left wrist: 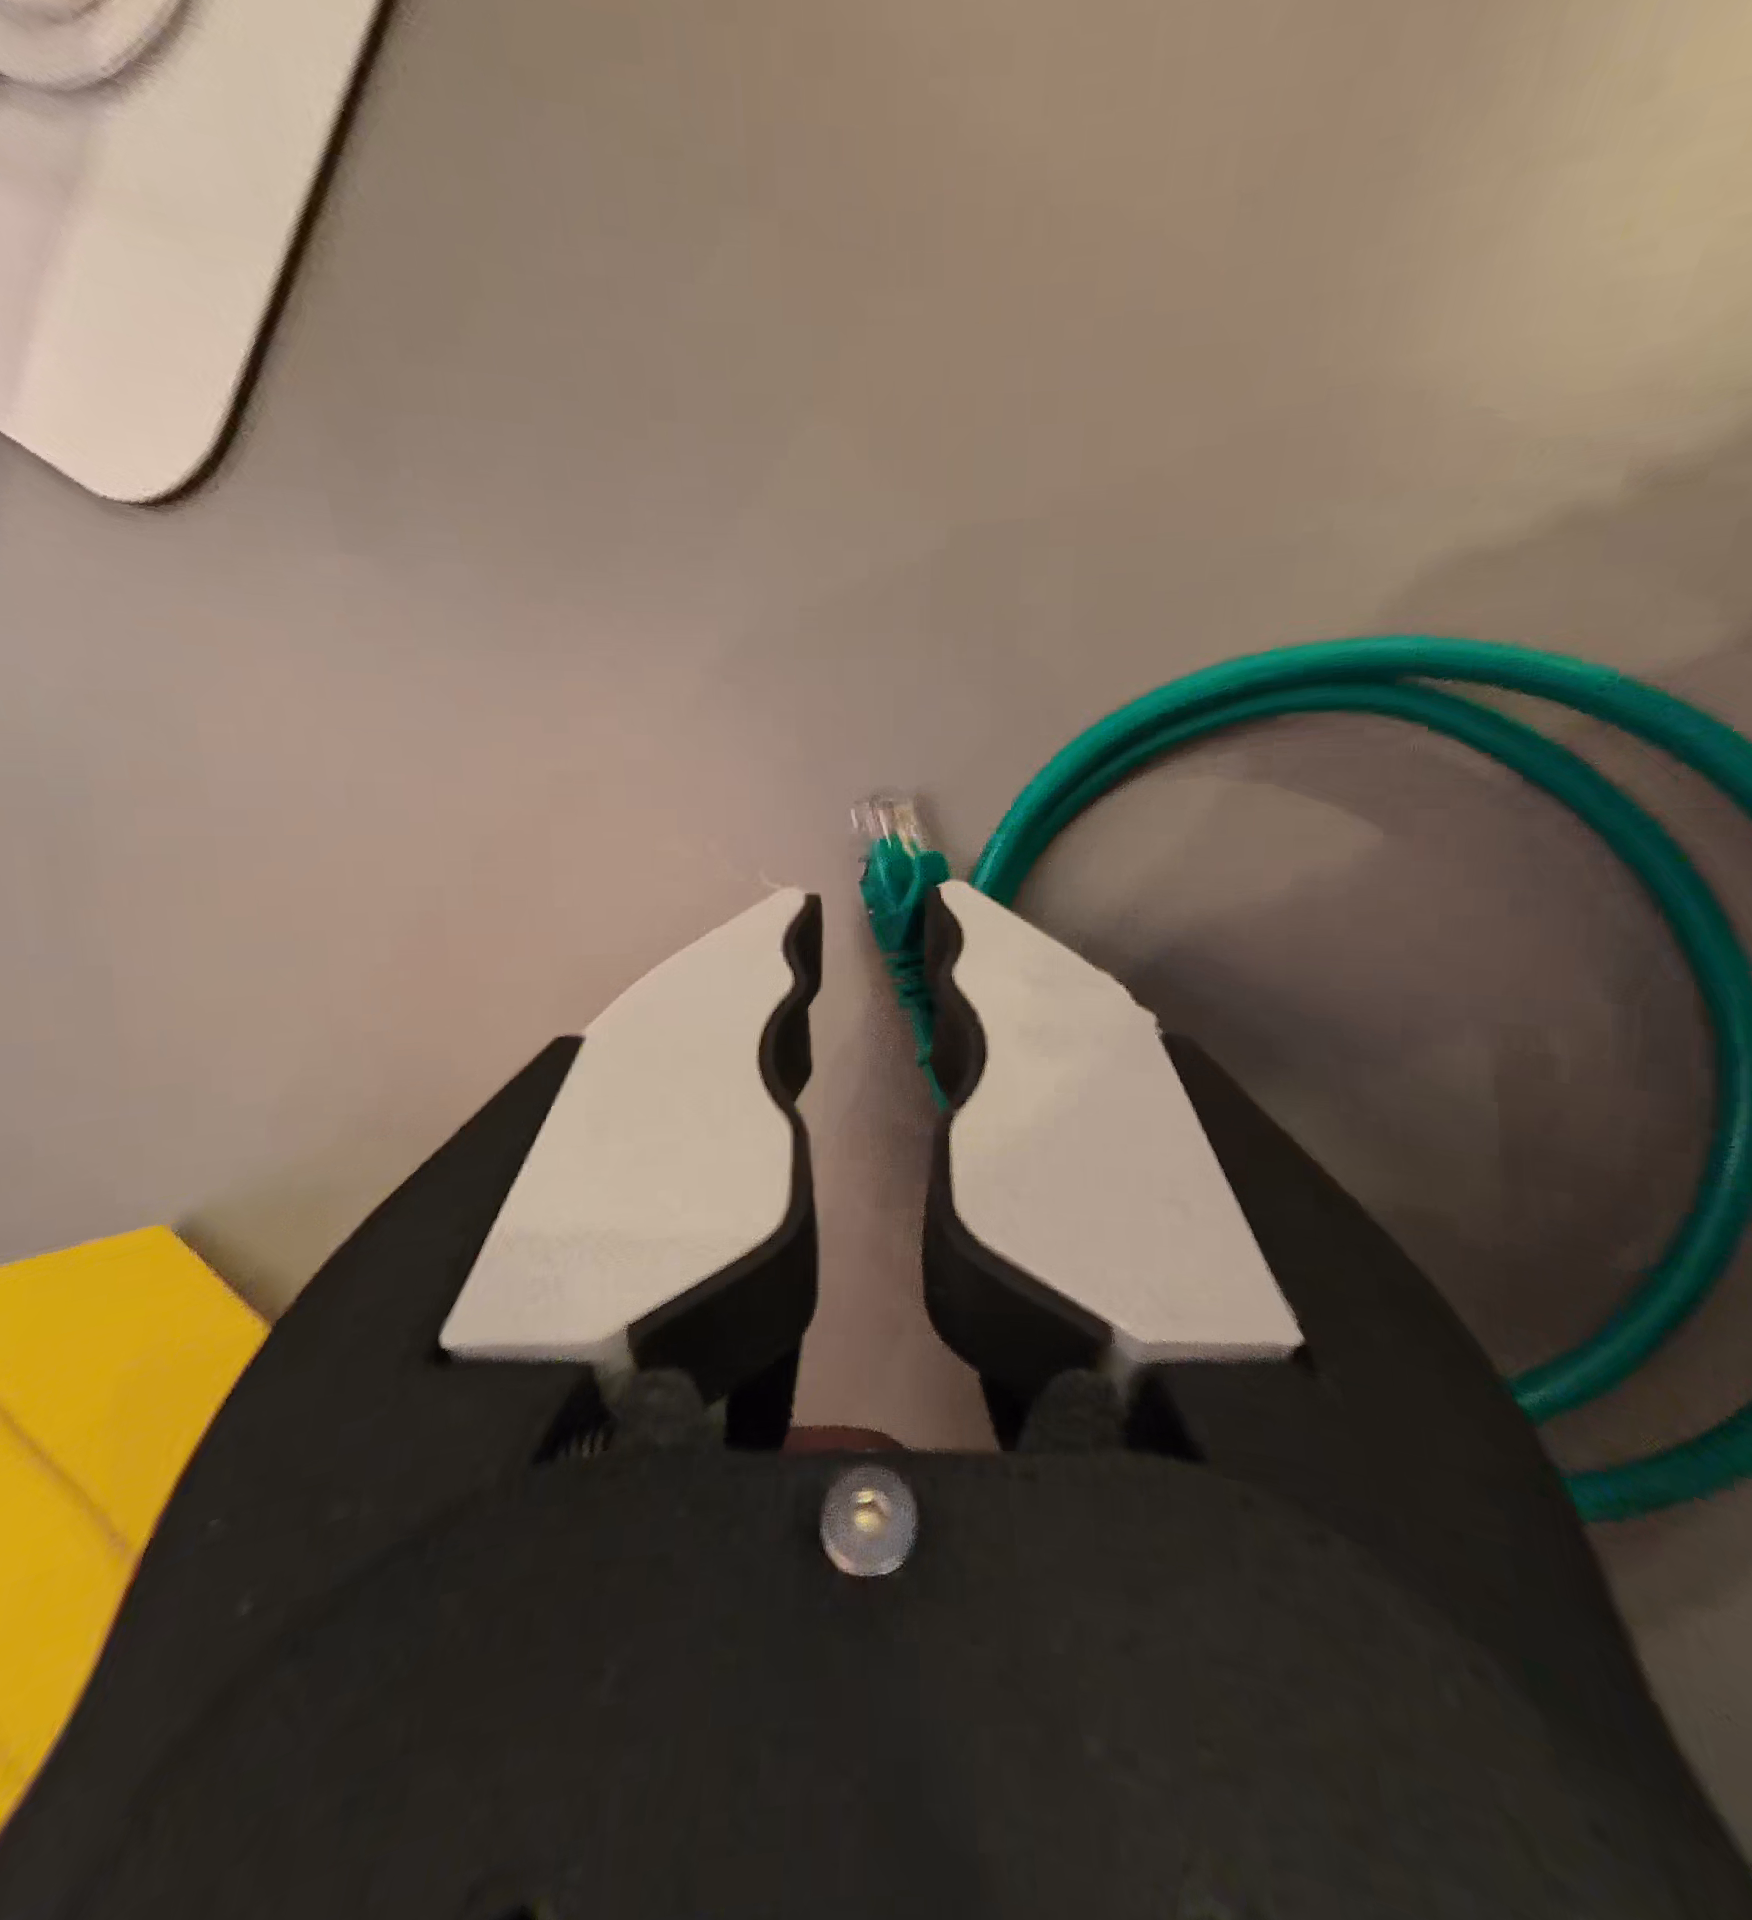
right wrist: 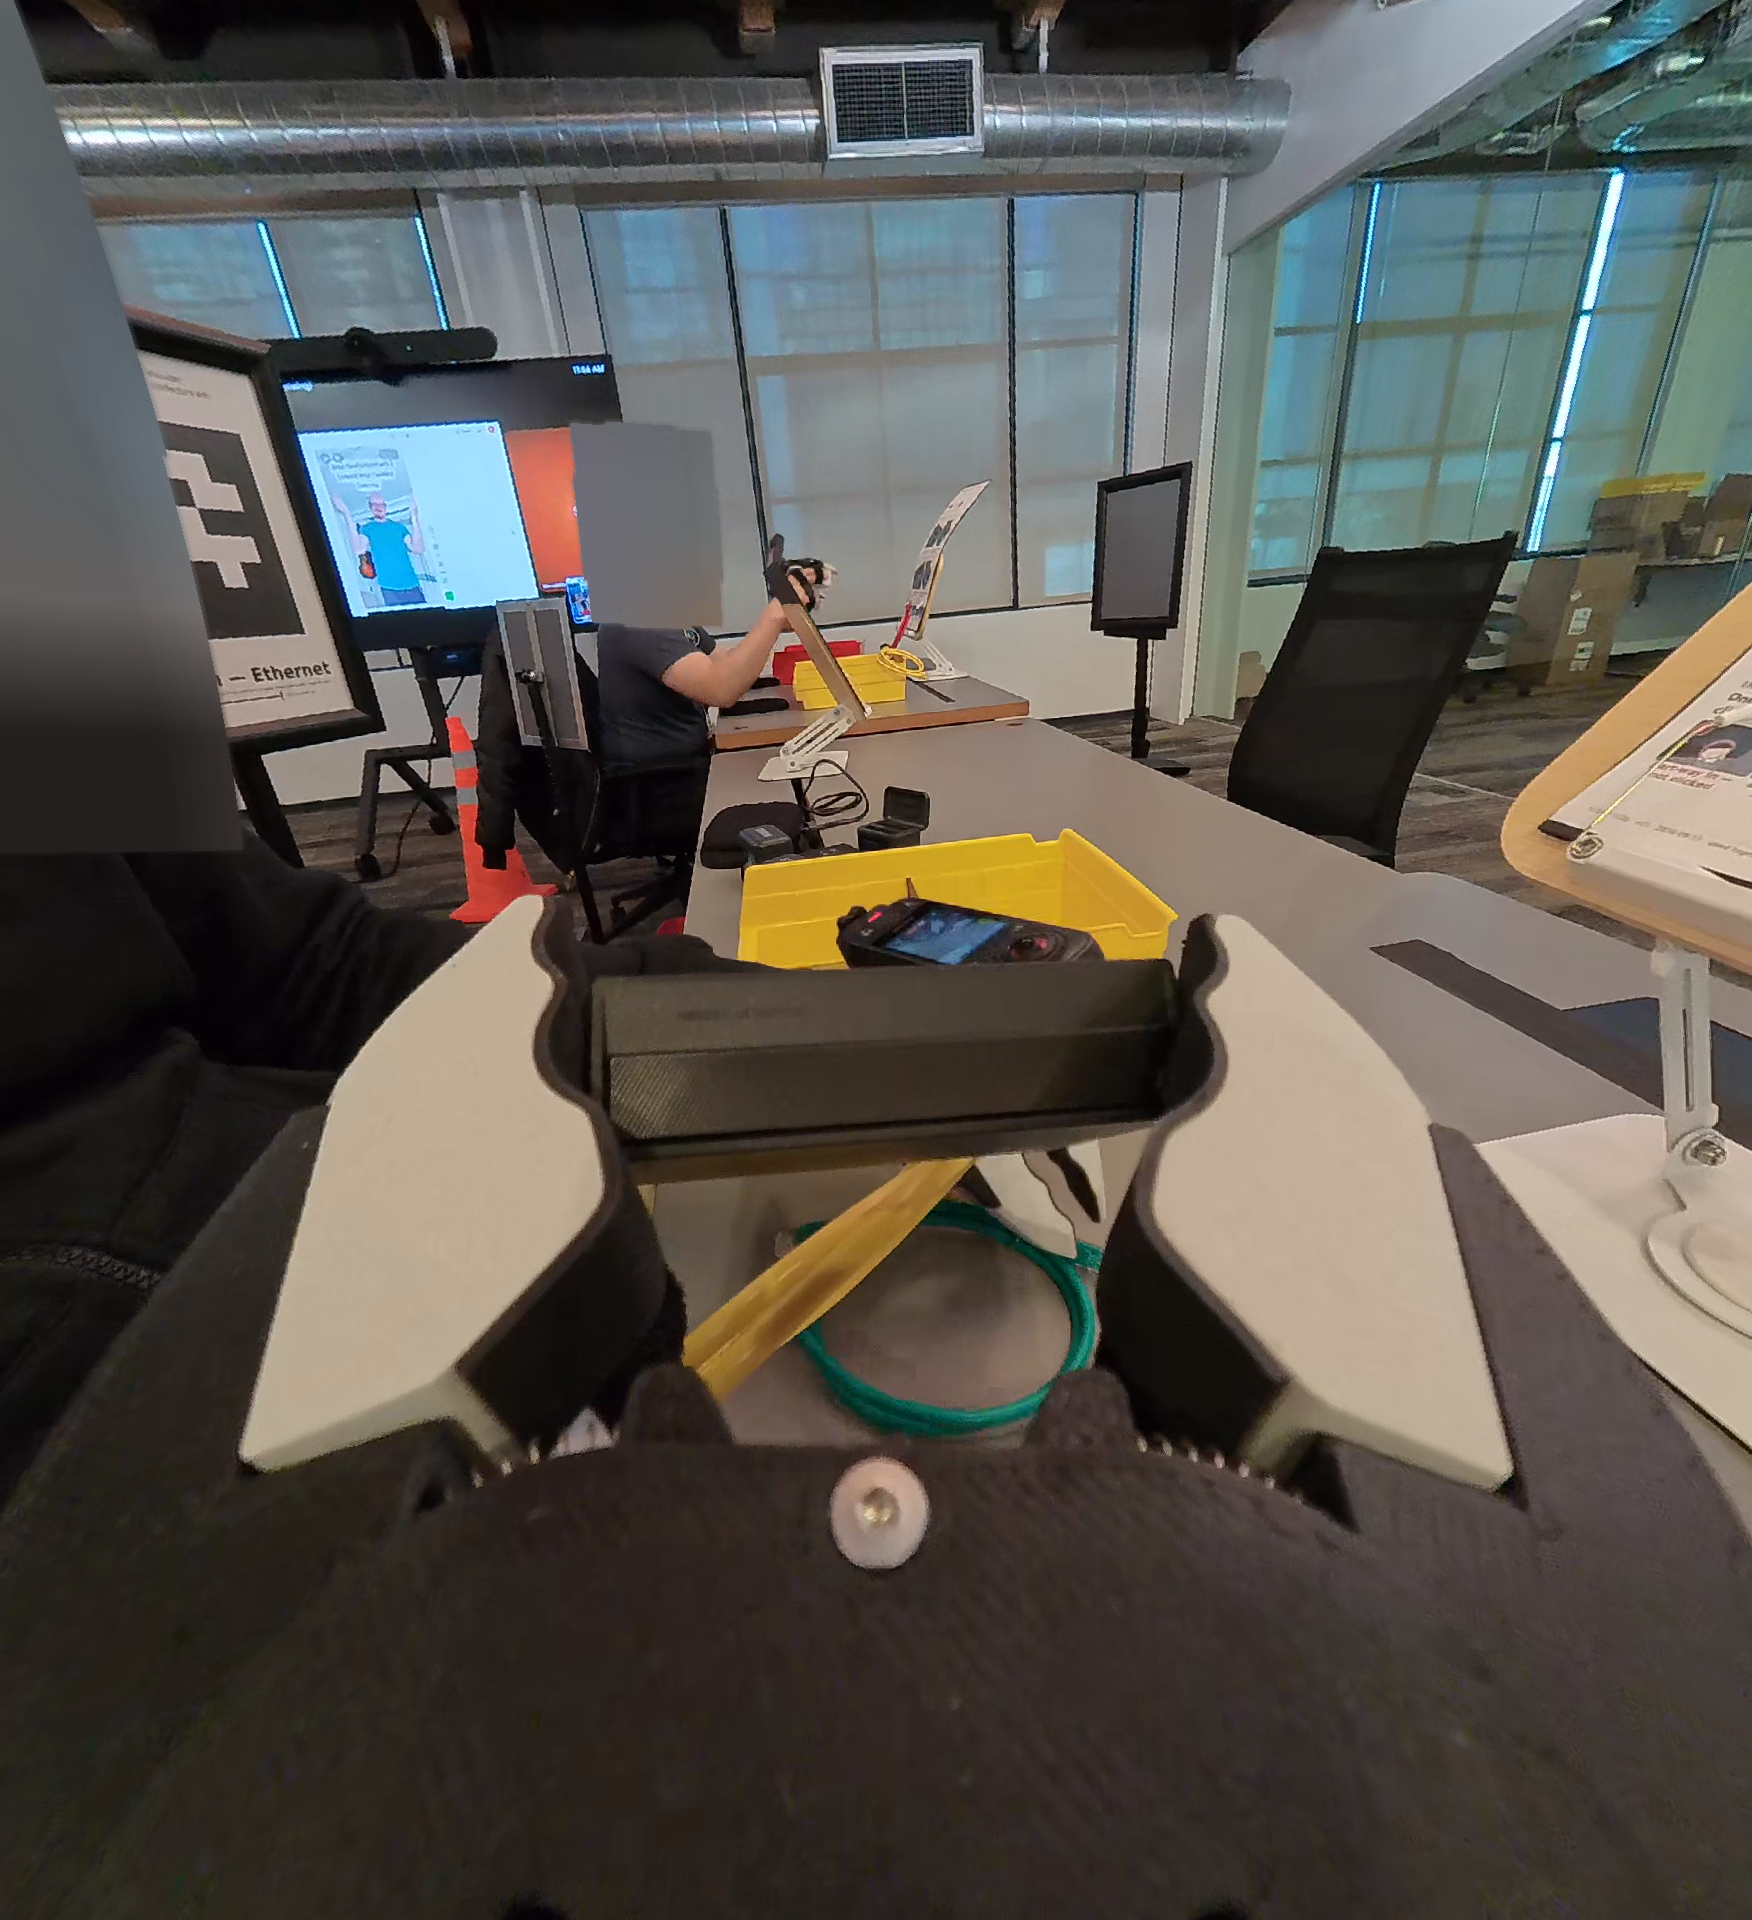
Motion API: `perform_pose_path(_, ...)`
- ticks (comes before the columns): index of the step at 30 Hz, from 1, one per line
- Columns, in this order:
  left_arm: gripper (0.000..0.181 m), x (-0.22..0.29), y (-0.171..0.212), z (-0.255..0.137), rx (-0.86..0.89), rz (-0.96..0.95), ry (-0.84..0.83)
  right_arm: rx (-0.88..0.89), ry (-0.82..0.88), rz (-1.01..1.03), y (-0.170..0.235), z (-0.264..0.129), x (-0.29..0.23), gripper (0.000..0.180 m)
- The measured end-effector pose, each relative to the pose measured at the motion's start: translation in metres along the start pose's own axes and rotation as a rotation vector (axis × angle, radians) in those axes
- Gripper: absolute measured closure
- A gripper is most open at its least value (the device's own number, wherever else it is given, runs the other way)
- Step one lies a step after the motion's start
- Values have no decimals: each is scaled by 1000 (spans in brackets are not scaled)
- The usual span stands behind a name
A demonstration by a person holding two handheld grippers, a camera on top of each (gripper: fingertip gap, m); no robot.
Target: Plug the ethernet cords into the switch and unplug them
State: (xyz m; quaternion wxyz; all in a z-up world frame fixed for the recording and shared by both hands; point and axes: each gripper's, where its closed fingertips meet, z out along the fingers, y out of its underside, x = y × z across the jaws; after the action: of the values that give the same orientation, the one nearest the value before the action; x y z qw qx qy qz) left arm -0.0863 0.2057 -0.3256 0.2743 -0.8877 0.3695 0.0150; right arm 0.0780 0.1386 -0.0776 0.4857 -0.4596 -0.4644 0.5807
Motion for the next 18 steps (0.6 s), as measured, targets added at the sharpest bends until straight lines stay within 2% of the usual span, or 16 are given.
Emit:
perform_pose_path(7,159,-3,2,1,22,-61,23,13,4,-3,-3,-4,0,73)
perform_pose_path(12,170,2,0,0,33,95,-33,13,9,2,-1,-5,1,72)
perform_pose_path(14,172,3,0,1,27,69,-17,13,7,4,-1,-4,2,72)
perform_pose_path(18,157,-5,1,-1,13,28,-48,8,7,1,-1,-3,1,72)
